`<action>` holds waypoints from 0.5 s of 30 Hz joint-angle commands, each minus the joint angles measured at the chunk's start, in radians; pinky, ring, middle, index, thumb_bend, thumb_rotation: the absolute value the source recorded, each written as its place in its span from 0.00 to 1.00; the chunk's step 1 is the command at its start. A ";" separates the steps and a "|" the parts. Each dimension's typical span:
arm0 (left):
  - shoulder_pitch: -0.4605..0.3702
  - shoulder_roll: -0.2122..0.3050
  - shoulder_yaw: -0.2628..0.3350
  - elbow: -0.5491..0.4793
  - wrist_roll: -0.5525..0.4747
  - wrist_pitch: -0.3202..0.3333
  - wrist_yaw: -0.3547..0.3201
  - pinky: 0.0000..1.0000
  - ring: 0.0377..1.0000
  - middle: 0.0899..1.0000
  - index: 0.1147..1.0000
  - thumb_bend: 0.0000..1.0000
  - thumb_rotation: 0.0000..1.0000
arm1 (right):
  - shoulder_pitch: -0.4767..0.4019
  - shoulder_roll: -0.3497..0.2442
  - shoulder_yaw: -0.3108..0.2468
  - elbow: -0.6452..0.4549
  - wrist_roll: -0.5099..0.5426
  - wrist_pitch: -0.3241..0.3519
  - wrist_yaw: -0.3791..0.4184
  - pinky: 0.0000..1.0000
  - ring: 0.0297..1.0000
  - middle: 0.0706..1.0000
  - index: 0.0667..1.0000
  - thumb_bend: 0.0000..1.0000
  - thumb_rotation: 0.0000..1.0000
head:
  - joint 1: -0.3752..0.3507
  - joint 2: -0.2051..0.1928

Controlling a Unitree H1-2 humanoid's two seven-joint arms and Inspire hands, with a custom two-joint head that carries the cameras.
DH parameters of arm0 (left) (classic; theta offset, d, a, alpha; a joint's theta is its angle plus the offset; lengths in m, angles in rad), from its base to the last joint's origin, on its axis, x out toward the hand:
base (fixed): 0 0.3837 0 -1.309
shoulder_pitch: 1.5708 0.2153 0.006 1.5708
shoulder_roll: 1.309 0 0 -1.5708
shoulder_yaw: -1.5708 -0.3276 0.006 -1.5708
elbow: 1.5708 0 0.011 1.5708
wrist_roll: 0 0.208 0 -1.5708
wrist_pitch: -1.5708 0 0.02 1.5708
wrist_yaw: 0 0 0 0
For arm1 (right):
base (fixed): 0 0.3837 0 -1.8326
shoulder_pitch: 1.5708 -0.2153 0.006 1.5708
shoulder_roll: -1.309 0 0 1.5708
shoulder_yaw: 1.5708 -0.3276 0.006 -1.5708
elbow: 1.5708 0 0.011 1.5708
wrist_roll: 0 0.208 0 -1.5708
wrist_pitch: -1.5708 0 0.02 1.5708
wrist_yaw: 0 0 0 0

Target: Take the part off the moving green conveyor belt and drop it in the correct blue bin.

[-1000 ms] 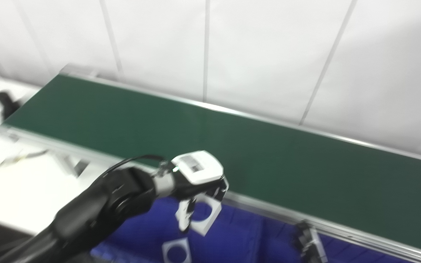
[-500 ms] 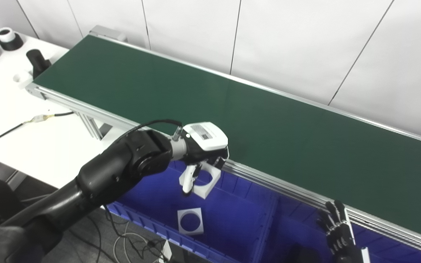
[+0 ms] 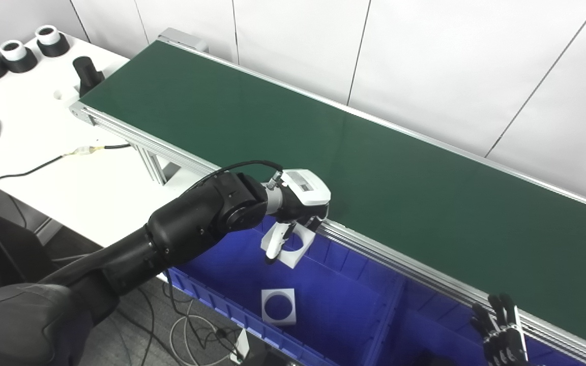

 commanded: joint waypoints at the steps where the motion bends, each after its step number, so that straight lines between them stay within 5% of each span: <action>1: -0.008 0.007 0.001 0.012 0.007 -0.005 0.046 0.23 0.28 0.43 0.42 0.53 0.00 | -0.002 0.006 -0.005 -0.028 0.014 -0.049 0.015 0.86 0.89 0.96 0.99 0.90 0.96 | -0.003 0.002; 7: 0.032 -0.004 -0.006 0.038 -0.015 -0.008 0.107 0.24 0.28 0.40 0.43 0.52 0.00 | -0.001 0.013 -0.008 -0.031 0.013 -0.049 0.016 0.86 0.89 0.95 0.98 0.90 0.95 | -0.014 0.006; 15: 0.081 -0.014 -0.030 0.019 -0.038 0.000 0.104 0.24 0.29 0.38 0.44 0.52 0.00 | -0.004 0.016 -0.009 -0.036 -0.017 -0.050 0.007 0.85 0.89 0.95 0.98 0.92 0.98 | -0.017 0.004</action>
